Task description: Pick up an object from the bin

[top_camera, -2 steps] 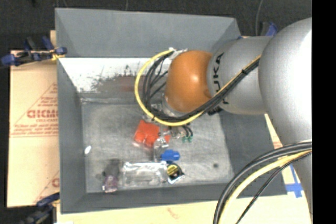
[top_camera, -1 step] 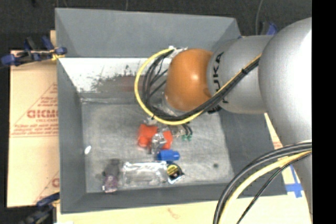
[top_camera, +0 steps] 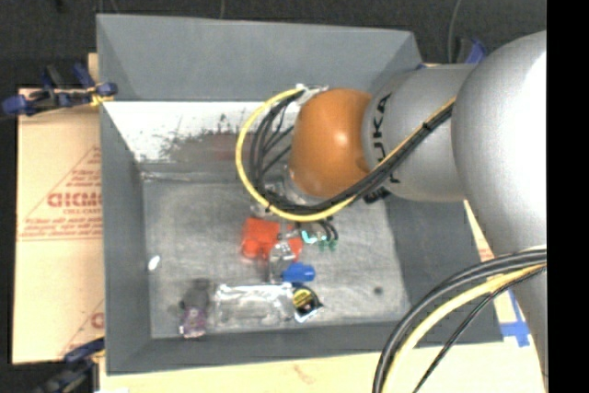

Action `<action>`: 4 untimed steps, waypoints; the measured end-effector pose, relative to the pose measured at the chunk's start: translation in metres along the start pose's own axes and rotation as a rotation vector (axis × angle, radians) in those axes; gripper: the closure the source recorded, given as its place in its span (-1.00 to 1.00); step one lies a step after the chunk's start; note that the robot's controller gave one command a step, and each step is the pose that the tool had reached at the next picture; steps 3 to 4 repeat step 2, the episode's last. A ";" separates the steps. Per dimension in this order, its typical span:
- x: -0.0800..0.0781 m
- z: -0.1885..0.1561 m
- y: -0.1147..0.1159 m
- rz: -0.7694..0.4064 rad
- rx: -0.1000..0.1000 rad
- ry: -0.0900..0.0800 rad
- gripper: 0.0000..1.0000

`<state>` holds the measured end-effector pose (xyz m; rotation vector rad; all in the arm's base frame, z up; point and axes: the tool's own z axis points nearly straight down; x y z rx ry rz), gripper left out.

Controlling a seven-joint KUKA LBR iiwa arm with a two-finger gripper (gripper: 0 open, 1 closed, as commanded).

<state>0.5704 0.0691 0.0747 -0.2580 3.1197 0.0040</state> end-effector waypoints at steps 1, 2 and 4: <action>-0.003 -0.003 0.000 0.003 0.000 -0.007 1.00; 0.047 -0.127 0.002 0.021 0.002 0.002 1.00; 0.047 -0.127 0.002 0.021 0.002 0.002 1.00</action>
Offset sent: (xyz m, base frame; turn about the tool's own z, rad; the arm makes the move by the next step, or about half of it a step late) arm 0.0000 0.0000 0.0000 0.0000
